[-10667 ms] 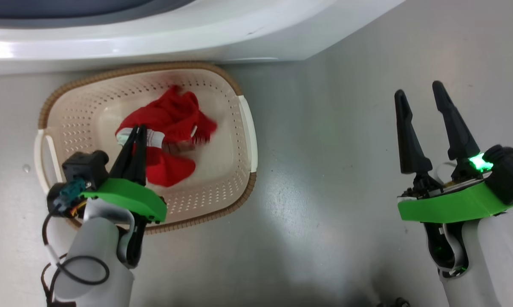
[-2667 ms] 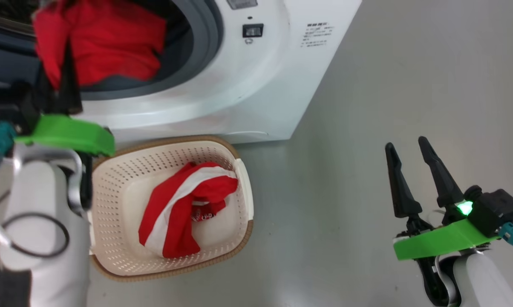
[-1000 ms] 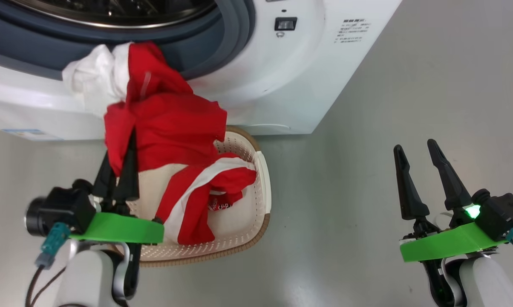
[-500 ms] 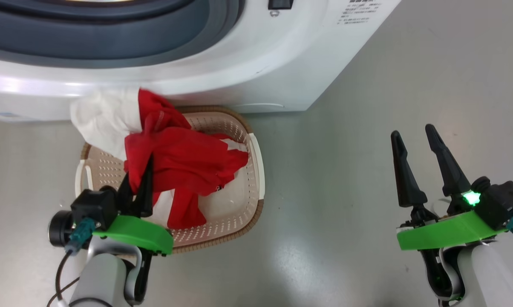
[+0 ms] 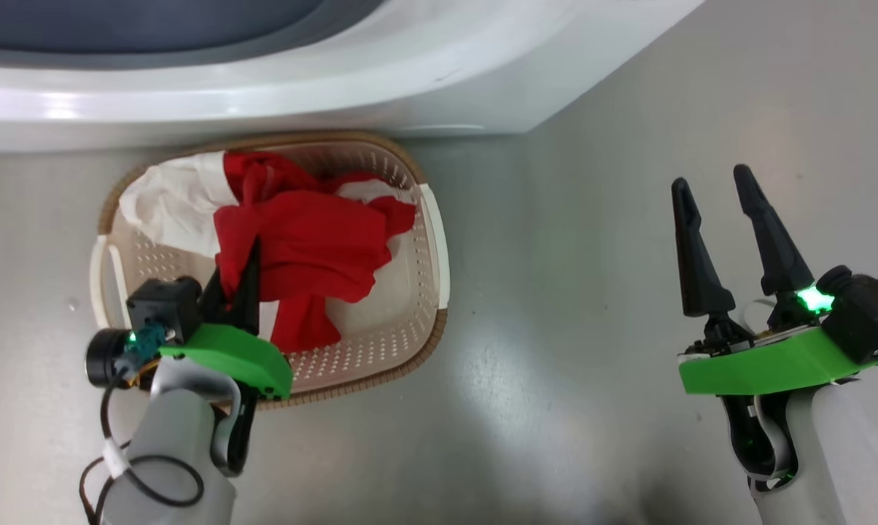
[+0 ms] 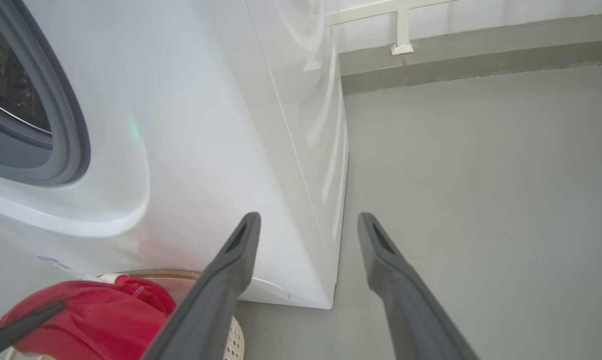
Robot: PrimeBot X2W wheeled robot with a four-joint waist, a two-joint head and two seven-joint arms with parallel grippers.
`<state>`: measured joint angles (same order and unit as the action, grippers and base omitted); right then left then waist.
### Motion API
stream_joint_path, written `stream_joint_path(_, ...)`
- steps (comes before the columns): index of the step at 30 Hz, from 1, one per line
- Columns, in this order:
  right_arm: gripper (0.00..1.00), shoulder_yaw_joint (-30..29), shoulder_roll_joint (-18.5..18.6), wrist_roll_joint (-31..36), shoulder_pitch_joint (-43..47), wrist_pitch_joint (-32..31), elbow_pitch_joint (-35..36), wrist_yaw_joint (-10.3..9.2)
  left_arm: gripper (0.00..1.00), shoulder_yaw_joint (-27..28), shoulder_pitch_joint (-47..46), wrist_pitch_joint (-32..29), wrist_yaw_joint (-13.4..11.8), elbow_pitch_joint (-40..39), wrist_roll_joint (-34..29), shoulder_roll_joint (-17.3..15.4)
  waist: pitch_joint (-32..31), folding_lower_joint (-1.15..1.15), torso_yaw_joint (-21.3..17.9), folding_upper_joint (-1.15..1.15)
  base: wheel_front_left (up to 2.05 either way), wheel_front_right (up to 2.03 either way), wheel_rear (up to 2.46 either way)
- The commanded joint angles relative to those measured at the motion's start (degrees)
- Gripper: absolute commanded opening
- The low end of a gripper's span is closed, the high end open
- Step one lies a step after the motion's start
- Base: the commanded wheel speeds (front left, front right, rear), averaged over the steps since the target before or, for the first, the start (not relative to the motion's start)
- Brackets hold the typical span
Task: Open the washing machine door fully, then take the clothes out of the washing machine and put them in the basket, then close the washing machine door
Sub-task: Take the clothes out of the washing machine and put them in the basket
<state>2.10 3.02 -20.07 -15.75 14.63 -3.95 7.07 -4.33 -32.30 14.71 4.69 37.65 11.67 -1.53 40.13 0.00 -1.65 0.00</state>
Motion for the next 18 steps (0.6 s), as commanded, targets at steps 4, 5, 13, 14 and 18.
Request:
stream_joint_path(4, 1.0, 1.1, -0.1, 0.4, -0.4, 0.4, 1.8, 0.42, 0.0, 1.2, -2.0, 0.3, 1.0, 2.8, -0.6, -1.3, 3.8, 0.0, -0.6, 0.0, 0.0, 0.0, 0.0)
stream_joint_path(5, 1.0, 1.1, -0.1, 0.4, -0.6, 0.4, 1.9, 0.42, 0.0, 1.3, -2.6, 0.3, 1.1, 3.7, -0.7, -1.3, 4.3, 0.0, -0.6, 0.0, 0.0, 0.0, 0.0)
stream_joint_path(13, 1.0, 0.8, -0.1, 0.5, -1.5, 0.4, 2.3, 0.42, 0.0, 2.0, -7.0, 0.3, 1.6, 9.5, -0.6, -1.3, 6.9, 0.0, -0.6, 0.0, 0.0, 0.0, 0.0)
stream_joint_path(14, 1.0, 0.8, -0.1, 0.6, -1.5, 0.4, 2.3, 0.42, 0.0, 2.0, -7.4, 0.3, 1.7, 10.0, -0.5, -1.3, 7.0, 0.0, -0.6, 0.0, 0.0, 0.0, 0.0)
stream_joint_path(18, 1.0, 0.6, -0.1, 0.8, -1.6, 0.4, 2.3, 0.42, 0.04, 2.2, -8.8, 0.3, 1.8, 11.9, -0.4, -1.3, 7.4, 0.0, -0.5, 0.0, 0.0, 0.0, 0.0)
